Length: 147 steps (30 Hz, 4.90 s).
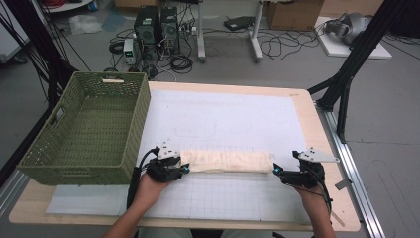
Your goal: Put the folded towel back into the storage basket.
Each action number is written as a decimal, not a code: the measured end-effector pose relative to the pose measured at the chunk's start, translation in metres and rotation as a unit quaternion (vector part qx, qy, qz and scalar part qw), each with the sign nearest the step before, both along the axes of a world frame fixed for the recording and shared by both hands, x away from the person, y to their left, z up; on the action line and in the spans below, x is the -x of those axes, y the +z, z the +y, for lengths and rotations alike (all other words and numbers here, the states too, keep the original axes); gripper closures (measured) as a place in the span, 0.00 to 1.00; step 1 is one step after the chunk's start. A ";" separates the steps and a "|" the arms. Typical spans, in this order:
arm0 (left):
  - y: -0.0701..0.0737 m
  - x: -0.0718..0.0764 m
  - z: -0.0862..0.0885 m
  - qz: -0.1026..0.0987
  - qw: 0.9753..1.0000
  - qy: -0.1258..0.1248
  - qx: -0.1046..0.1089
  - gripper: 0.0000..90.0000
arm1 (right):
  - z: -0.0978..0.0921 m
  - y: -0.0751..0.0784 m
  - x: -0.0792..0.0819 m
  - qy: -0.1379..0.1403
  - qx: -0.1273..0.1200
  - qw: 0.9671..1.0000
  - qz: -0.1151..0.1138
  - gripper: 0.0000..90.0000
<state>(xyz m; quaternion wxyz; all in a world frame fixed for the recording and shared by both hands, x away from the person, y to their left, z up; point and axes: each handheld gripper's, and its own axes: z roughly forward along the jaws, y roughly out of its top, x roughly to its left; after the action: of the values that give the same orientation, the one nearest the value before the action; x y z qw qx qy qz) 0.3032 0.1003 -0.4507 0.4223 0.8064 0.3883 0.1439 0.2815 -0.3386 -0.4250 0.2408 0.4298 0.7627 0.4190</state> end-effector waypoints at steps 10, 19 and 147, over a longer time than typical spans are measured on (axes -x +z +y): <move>0.001 0.001 -0.001 -0.001 1.000 -0.006 0.004 0.86 | 0.017 -0.004 -0.008 0.025 -0.003 0.999 0.034 0.14; 0.001 0.000 0.001 0.010 1.000 0.002 0.021 0.88 | 0.031 -0.015 -0.013 0.024 -0.011 0.997 0.073 0.43; 0.131 0.079 0.240 -0.173 0.944 0.266 0.090 0.91 | 0.339 0.124 -0.157 0.242 0.036 0.968 -0.047 0.90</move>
<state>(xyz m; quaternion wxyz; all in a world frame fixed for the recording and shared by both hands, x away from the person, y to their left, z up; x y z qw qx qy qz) 0.2238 0.3408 -0.3200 0.5000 0.5955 0.5208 0.3524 0.4389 0.0004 -0.3010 0.1833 0.2028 0.8466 0.4567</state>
